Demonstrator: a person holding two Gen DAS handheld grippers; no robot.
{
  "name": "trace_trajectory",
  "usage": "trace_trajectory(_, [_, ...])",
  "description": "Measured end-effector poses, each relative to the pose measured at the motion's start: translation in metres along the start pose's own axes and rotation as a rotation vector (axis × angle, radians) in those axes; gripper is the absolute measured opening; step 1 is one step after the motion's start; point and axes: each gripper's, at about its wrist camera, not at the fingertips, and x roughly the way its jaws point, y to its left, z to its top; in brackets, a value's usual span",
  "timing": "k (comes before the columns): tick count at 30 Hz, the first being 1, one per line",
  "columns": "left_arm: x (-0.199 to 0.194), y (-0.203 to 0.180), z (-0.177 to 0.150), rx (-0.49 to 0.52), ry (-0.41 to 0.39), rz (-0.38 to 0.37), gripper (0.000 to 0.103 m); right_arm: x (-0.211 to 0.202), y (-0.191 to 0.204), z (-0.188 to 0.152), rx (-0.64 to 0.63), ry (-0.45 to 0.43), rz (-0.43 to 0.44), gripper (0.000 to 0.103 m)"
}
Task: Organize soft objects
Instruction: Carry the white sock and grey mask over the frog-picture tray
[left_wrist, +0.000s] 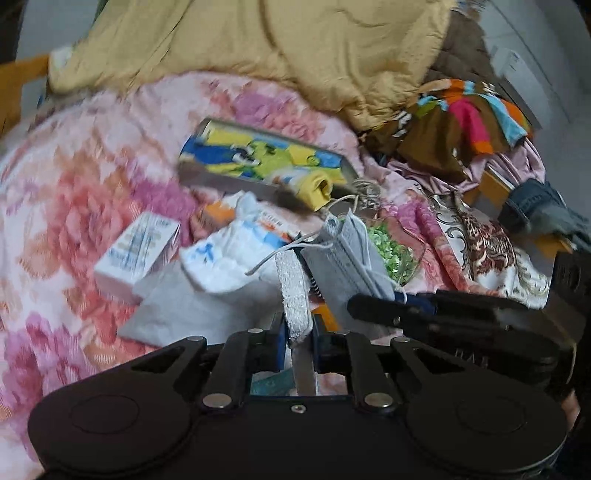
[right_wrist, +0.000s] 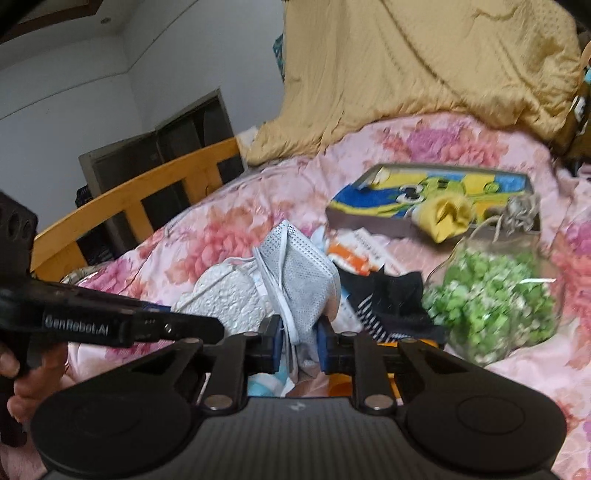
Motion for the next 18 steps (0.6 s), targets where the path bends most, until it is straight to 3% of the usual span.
trace_trajectory(7, [-0.013, -0.010, 0.000, 0.062, -0.101, 0.016, 0.014, -0.014, 0.001, 0.004, -0.039, -0.117, -0.103, 0.021])
trace_trajectory(13, [-0.019, -0.006, 0.014, 0.014, -0.174, 0.030, 0.014, -0.019, 0.006, 0.008, -0.085, -0.180, -0.168, 0.021])
trace_trajectory(18, [0.000, 0.000, 0.043, -0.071, -0.213, 0.017, 0.014, -0.015, -0.011, 0.020, -0.016, -0.205, -0.169, 0.021])
